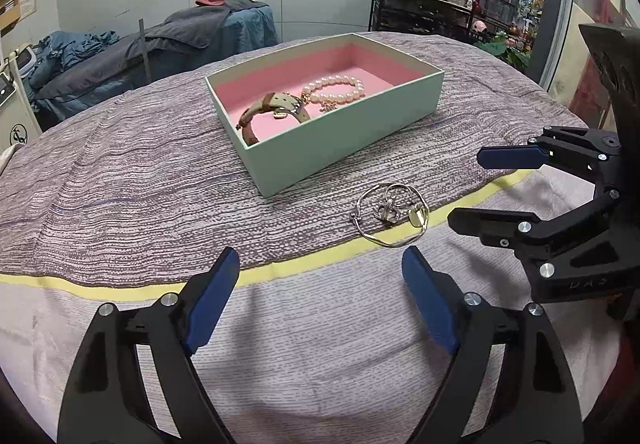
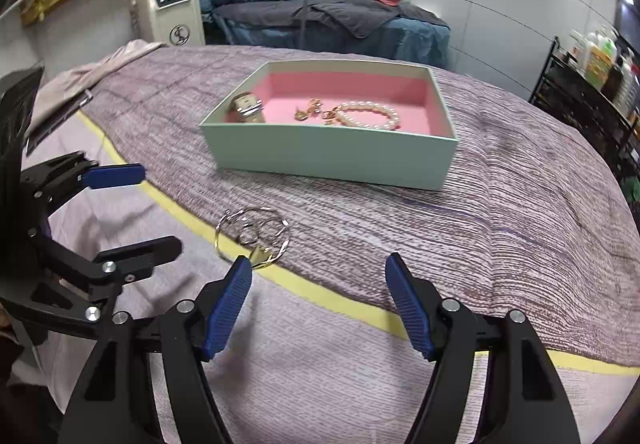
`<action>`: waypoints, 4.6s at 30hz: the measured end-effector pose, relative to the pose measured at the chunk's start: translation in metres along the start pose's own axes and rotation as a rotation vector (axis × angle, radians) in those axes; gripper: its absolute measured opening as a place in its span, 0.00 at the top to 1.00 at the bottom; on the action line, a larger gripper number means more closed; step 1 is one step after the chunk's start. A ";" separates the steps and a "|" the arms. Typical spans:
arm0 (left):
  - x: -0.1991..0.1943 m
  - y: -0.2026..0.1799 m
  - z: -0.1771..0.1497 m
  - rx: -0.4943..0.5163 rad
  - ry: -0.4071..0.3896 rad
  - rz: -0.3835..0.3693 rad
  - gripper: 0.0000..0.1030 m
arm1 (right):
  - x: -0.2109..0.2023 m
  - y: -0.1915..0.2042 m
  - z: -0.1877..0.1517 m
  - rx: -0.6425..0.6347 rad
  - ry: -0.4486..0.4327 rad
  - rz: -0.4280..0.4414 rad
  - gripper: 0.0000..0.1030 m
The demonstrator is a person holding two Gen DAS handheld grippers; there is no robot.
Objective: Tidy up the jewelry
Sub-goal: 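Grasp a silver hoop earring with the right tool while the left tool grasps a small charm, then carry the hoop and charm into the pink box with both tools, then open both tools in the box and withdraw toward the remaining pieces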
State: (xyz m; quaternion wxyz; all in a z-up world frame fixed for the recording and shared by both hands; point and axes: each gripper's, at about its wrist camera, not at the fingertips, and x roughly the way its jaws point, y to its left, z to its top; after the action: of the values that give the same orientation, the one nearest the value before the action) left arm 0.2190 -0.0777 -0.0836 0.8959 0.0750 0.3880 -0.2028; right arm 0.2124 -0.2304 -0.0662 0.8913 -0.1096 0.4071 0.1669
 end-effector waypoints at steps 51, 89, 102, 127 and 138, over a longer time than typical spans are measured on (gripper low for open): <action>0.032 -0.036 0.029 0.076 0.046 -0.123 0.90 | -0.002 -0.010 0.008 0.032 -0.008 0.018 0.49; -0.002 0.045 0.124 -0.077 -0.037 -0.216 0.96 | -0.017 -0.013 0.075 0.012 -0.090 0.099 0.49; 0.073 0.057 0.167 -0.061 0.073 -0.126 0.96 | 0.036 -0.031 0.108 0.014 -0.014 0.034 0.49; 0.128 0.065 0.159 -0.103 0.169 -0.061 0.96 | 0.100 -0.021 0.115 0.014 0.128 0.020 0.49; 0.085 0.067 0.170 -0.110 0.037 -0.034 0.28 | 0.081 -0.023 0.113 0.016 0.054 0.001 0.38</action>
State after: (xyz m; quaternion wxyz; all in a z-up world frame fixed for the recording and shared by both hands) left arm 0.4125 -0.0929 -0.0296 0.8879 0.0226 0.4162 -0.1948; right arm 0.3486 -0.1975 -0.0534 0.8807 -0.1065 0.4324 0.1612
